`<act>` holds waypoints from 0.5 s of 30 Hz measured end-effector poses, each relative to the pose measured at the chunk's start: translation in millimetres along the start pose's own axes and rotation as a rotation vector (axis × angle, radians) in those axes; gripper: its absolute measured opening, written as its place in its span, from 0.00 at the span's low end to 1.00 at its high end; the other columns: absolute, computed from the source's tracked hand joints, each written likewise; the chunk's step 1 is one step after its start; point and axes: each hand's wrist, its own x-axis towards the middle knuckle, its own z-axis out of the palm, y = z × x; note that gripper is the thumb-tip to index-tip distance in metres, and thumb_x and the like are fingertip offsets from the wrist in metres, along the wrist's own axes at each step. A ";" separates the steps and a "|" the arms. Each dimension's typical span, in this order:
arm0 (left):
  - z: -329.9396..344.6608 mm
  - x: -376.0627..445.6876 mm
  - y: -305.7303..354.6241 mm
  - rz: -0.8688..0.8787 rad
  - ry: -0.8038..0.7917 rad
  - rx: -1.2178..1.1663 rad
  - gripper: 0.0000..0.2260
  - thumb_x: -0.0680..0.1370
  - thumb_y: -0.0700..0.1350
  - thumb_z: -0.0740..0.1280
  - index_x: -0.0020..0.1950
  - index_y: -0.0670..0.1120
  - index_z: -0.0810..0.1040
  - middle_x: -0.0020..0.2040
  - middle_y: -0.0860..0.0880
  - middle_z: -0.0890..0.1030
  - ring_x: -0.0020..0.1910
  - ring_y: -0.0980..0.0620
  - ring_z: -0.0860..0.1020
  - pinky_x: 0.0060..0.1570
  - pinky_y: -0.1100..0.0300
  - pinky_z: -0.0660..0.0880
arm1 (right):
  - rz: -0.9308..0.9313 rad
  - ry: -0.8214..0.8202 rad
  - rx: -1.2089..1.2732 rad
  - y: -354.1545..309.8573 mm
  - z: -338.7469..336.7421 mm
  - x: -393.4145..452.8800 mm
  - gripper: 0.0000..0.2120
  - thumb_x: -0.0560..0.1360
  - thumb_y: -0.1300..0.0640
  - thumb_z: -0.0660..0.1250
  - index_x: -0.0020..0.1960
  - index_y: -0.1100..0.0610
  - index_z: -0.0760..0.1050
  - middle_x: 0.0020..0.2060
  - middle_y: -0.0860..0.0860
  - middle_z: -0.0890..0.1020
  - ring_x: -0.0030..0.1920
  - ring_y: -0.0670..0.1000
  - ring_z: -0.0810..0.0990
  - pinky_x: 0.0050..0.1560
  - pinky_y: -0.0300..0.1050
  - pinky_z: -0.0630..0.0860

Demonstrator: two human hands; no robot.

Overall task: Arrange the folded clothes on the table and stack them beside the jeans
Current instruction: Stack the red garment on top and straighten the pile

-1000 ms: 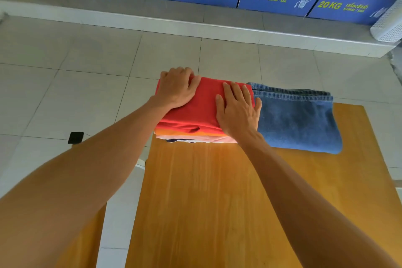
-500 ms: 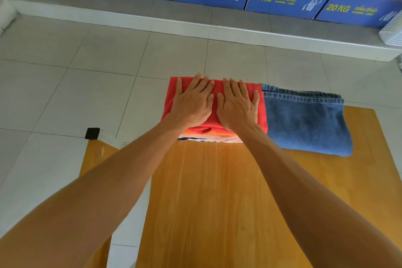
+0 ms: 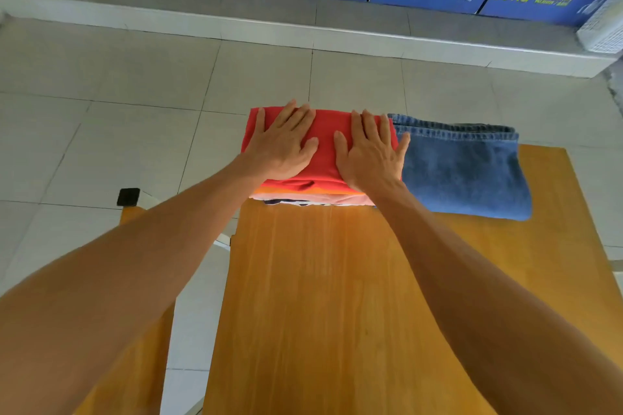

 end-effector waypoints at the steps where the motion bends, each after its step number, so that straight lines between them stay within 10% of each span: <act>1: -3.8 0.3 0.9 0.008 -0.019 -0.005 0.30 0.82 0.59 0.44 0.82 0.49 0.44 0.82 0.53 0.45 0.80 0.53 0.39 0.75 0.36 0.38 | -0.005 -0.032 -0.016 -2.0 -4.1 1.5 0.33 0.82 0.36 0.40 0.82 0.50 0.48 0.82 0.49 0.52 0.81 0.57 0.45 0.75 0.72 0.41; 8: -10.4 -45.4 -31.6 -0.307 0.150 -0.221 0.31 0.81 0.63 0.48 0.81 0.50 0.51 0.80 0.40 0.55 0.79 0.39 0.53 0.73 0.36 0.53 | 0.119 -0.007 0.230 32.4 -32.3 -27.3 0.28 0.83 0.41 0.46 0.80 0.50 0.57 0.78 0.54 0.62 0.78 0.60 0.57 0.72 0.69 0.57; 11: -19.9 -78.2 -38.5 -0.577 0.454 -0.475 0.23 0.82 0.58 0.55 0.61 0.39 0.73 0.54 0.39 0.78 0.53 0.43 0.78 0.50 0.49 0.77 | 0.386 0.179 0.452 51.1 -34.0 -45.7 0.28 0.81 0.38 0.54 0.70 0.57 0.68 0.64 0.58 0.76 0.64 0.60 0.73 0.61 0.61 0.73; 15: -26.7 -97.7 -23.3 -0.649 0.231 -0.566 0.29 0.81 0.63 0.55 0.45 0.38 0.78 0.39 0.41 0.82 0.35 0.46 0.78 0.33 0.59 0.71 | 0.468 0.094 0.585 50.4 -34.7 -54.2 0.29 0.76 0.29 0.59 0.54 0.56 0.70 0.41 0.49 0.78 0.40 0.50 0.77 0.41 0.50 0.74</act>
